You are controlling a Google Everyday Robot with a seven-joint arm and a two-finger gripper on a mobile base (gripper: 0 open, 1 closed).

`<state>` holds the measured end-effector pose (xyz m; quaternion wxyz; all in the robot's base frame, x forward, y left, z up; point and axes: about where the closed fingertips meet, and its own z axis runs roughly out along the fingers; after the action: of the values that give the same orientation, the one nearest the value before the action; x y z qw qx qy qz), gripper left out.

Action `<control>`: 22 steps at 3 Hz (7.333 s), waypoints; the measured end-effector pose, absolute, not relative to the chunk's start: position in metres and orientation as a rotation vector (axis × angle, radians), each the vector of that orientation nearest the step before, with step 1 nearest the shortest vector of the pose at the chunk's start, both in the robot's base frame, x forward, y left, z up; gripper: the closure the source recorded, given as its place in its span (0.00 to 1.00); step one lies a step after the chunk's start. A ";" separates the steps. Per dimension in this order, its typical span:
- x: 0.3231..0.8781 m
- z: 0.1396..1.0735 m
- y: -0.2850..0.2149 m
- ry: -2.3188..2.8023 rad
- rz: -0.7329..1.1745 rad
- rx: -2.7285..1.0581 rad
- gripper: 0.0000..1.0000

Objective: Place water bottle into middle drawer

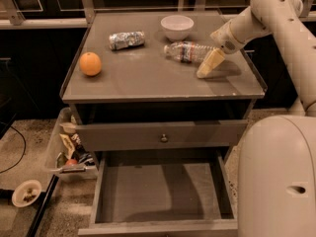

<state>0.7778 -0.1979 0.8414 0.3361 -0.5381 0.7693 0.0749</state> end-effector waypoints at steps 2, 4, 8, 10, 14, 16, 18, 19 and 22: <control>0.778 0.841 -0.197 2.005 0.202 -1.404 0.41; 0.778 0.841 -0.197 2.005 0.202 -1.404 0.87; 0.737 0.870 -0.205 1.954 0.188 -1.411 1.00; 0.661 0.884 -0.209 1.881 0.200 -1.457 1.00; 0.496 0.784 -0.252 1.825 0.237 -1.530 1.00; 0.512 0.733 -0.246 1.905 0.246 -1.531 1.00; 0.521 0.596 -0.236 1.953 0.322 -1.483 1.00; 0.526 0.536 -0.228 1.905 0.406 -1.497 1.00; 0.527 0.485 -0.206 1.979 0.456 -1.501 1.00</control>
Offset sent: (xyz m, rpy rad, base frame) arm 0.0004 0.0006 -0.0007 0.0033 0.0028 0.0027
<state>0.5272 -0.2064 0.4855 0.3034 -0.5664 0.7467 0.1720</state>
